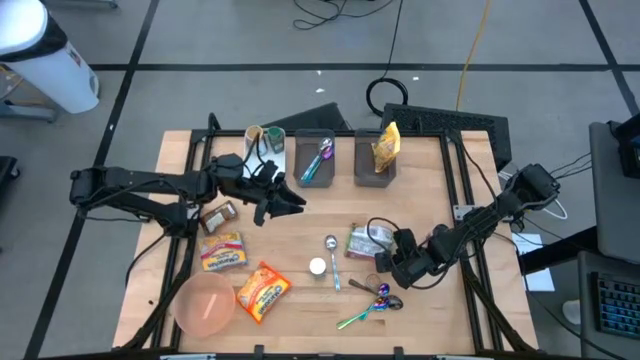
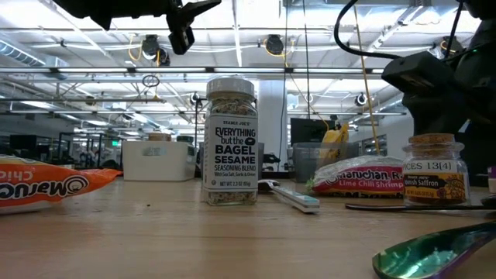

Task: Pick & Place Food Item
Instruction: Put the green noodle pack into the right black bin

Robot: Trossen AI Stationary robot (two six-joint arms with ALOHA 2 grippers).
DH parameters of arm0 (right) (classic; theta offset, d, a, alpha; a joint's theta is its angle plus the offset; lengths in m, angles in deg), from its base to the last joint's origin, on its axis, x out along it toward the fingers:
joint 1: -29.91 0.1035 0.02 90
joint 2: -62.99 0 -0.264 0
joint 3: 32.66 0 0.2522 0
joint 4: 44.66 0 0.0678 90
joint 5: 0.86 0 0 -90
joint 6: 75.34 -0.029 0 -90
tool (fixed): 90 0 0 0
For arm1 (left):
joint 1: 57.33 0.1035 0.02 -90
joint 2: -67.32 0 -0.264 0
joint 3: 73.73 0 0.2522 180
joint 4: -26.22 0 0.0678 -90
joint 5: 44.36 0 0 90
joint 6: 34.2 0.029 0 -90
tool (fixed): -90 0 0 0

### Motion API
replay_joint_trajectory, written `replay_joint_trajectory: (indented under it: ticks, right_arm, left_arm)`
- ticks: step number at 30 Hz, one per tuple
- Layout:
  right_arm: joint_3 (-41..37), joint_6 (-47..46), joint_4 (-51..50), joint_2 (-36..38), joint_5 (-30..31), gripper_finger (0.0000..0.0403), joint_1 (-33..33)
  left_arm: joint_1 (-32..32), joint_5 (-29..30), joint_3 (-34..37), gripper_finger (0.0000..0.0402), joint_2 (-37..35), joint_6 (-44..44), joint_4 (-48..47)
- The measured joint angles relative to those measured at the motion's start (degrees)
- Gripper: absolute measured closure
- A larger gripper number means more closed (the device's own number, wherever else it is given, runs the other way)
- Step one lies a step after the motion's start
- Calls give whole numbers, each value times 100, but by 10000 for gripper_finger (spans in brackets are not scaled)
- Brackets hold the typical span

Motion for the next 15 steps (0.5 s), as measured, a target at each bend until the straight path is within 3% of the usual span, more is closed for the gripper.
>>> replay_joint_trajectory:
  ticks: [15]
  right_arm:
    - [0,275,216,2,-11,394,0]
  left_arm:
    - [4,7,0,238,0,12,2]
